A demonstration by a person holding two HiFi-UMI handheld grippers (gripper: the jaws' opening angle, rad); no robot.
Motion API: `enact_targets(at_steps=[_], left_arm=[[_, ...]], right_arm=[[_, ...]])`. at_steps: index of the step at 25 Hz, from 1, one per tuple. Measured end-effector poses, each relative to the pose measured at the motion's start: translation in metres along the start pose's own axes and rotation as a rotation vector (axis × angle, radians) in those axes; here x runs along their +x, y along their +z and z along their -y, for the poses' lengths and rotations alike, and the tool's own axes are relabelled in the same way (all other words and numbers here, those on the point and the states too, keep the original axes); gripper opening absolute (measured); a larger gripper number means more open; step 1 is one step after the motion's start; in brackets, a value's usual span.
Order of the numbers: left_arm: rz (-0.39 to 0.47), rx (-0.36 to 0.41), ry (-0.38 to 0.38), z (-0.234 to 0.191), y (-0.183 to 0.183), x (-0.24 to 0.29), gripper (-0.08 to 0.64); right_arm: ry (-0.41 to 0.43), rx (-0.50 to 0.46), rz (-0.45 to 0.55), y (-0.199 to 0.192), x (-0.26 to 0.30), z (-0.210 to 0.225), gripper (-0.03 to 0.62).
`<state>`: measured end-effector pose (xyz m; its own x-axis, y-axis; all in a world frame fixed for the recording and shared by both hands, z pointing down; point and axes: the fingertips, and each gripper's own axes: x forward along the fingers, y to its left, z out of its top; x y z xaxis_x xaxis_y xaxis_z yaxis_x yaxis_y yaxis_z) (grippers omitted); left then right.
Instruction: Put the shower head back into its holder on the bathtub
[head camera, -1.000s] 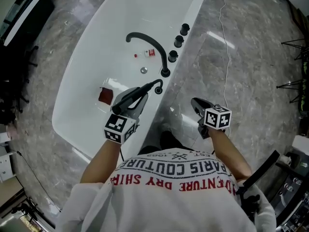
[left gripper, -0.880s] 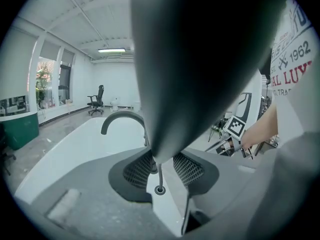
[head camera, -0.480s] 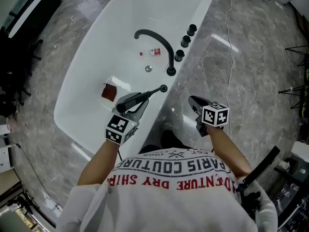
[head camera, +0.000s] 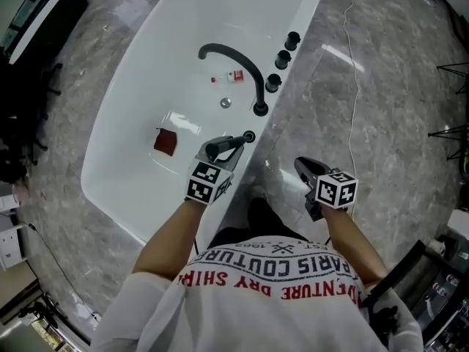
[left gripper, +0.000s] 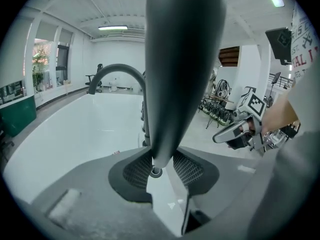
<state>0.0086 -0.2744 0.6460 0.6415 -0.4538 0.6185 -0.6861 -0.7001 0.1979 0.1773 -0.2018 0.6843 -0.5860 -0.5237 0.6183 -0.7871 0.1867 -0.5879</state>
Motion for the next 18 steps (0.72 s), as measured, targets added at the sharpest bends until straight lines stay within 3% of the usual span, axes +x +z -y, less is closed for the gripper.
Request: enact_targets(at_steps=[12, 18], left_arm=[[-0.107, -0.010, 0.041, -0.011, -0.052, 0.083, 0.137], [-0.123, 0.089, 0.050, -0.012, -0.059, 0.099, 0.140]], right_arm=[[-0.078, 0.064, 0.027, -0.021, -0.033, 0.035, 0.034], [-0.086, 0.097, 0.047, -0.030, -0.038, 0.037, 0.031]])
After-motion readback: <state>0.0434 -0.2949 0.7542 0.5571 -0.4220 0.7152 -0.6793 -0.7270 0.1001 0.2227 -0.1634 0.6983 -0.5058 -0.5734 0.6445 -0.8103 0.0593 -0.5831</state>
